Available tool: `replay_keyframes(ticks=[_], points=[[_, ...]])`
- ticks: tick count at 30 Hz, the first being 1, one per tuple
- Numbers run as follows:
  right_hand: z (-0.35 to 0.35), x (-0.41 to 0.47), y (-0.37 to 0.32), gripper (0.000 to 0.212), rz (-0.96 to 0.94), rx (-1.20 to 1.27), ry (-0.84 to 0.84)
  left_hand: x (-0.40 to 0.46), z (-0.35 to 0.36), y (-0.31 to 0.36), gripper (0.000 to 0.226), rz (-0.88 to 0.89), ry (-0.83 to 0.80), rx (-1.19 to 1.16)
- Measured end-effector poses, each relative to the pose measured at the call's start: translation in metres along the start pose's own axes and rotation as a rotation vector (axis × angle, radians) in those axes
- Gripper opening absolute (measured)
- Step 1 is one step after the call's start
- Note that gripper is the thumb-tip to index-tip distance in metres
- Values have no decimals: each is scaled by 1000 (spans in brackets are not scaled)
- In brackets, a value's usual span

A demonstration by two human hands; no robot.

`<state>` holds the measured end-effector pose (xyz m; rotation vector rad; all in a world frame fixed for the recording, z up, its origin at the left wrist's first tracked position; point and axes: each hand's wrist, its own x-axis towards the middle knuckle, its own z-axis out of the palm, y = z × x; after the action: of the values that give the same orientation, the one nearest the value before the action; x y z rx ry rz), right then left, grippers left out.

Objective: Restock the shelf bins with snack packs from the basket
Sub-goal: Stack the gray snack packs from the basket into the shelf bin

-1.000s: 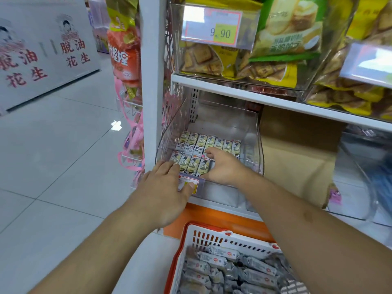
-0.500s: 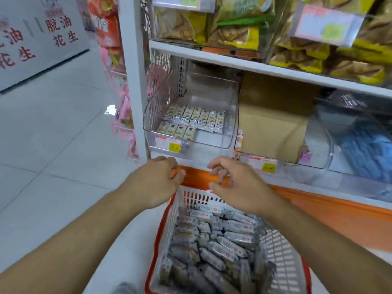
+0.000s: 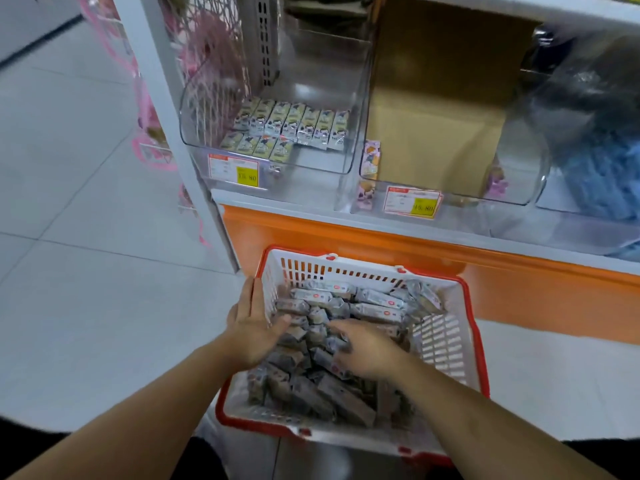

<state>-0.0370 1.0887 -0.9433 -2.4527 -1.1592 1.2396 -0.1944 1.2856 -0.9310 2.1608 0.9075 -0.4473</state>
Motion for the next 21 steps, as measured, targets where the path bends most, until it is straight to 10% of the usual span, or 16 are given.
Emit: replay_keyframes(ticks=[9, 21], points=[[25, 16, -4, 54, 57, -96, 165, 6, 5, -1, 98, -37, -36, -26], [-109, -44, -74, 28, -129, 451, 299, -34, -57, 63, 60, -85, 81, 191]])
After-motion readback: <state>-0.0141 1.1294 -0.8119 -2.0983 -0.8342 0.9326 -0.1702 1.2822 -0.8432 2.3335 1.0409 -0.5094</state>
